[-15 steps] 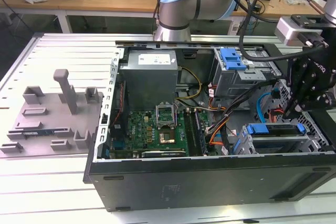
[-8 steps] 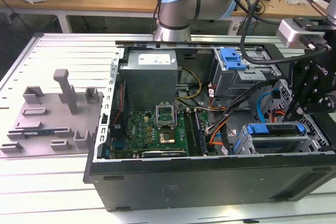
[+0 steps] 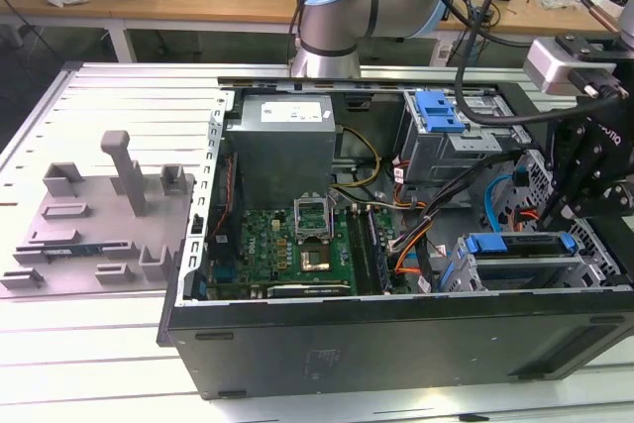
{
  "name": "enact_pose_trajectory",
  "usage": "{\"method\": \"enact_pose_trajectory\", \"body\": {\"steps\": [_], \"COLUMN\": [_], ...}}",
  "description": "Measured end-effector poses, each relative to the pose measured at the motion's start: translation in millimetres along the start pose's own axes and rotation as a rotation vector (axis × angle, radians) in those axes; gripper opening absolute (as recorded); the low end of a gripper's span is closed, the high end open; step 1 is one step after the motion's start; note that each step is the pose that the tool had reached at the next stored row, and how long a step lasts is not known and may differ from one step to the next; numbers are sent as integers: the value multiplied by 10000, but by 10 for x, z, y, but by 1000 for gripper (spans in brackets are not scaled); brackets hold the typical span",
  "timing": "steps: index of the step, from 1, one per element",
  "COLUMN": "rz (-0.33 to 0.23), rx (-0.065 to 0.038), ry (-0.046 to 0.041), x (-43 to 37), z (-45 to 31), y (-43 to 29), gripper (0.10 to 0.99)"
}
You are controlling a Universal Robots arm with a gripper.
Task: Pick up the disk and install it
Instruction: 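Insert the first disk wire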
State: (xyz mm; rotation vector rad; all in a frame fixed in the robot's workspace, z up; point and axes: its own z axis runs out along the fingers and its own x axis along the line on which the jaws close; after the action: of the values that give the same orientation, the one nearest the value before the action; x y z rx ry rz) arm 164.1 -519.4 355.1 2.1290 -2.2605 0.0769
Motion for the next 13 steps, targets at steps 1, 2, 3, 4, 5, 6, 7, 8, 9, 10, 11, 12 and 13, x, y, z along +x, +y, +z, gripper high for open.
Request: {"method": "enact_pose_trajectory", "body": {"steps": [1, 2, 3, 4, 5, 6, 7, 8, 9, 10, 11, 12, 13], "rz": [-2, -1, -1, 2, 4, 12, 30, 48, 83, 143, 192, 247, 297], "rx": [1, 1, 1, 1, 0, -5, -8, -10, -12, -16, -19, -22, -25], "ry": [16, 17, 19, 23, 27, 34, 39, 39, 39, 40, 42, 42, 43], "x": [-12, -12, -12, -12, -10, 3, 23, 35, 37, 38, 38, 38, 38], "z": [0, 0, 0, 0, 1, 2, 3, 4, 5, 5, 5, 5, 5], "y": [0, 0, 0, 0, -1, -7, -11, -13, -13, -13, -13, -13, -13], "gripper": [169, 169, 169, 169, 169, 169, 169, 169, 169, 169, 169, 169, 169]}}
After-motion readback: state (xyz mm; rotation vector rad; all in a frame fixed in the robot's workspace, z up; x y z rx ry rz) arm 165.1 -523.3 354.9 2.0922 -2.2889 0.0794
